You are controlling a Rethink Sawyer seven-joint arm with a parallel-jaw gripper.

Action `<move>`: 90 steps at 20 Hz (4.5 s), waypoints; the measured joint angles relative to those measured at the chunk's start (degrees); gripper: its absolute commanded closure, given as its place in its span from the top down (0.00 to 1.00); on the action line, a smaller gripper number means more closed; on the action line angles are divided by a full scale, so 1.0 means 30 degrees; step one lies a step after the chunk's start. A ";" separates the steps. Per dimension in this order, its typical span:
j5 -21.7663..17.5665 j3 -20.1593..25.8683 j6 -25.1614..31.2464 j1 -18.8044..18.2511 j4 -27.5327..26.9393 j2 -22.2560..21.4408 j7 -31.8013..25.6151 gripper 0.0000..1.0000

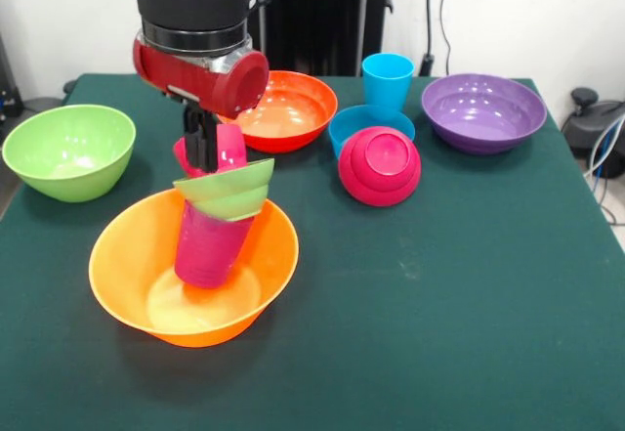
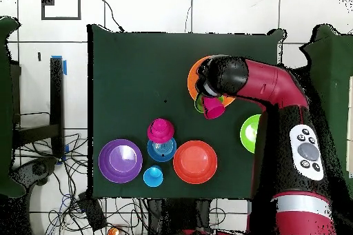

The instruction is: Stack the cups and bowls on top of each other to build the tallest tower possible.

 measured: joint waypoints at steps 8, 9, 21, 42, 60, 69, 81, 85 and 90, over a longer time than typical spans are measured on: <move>-0.0590 0.0033 -0.0424 -0.0010 0.0003 0.0135 0.0000 0.00; -0.0586 0.0126 -0.0539 -0.0061 0.0000 0.0173 0.0000 0.00; -0.0989 0.1100 -0.1309 -0.0698 -0.0028 0.0477 0.0000 0.00; -0.4869 0.1331 -0.8044 0.0209 -0.0135 0.5234 0.0000 0.00; -0.5031 0.2516 0.6888 -0.0907 0.4478 0.0098 -0.2390 0.00; -0.5772 0.3082 0.6184 -0.1620 0.4608 -0.0265 -0.2766 0.00; -0.5705 0.5841 -0.7373 -0.4066 0.5138 -0.0538 -0.2766 0.00; -0.5499 0.5881 -0.7871 -0.3797 0.4962 -0.0685 -0.2766 0.00; -0.5356 0.5753 -0.7337 -0.3103 0.4412 -0.0830 -0.2766 0.00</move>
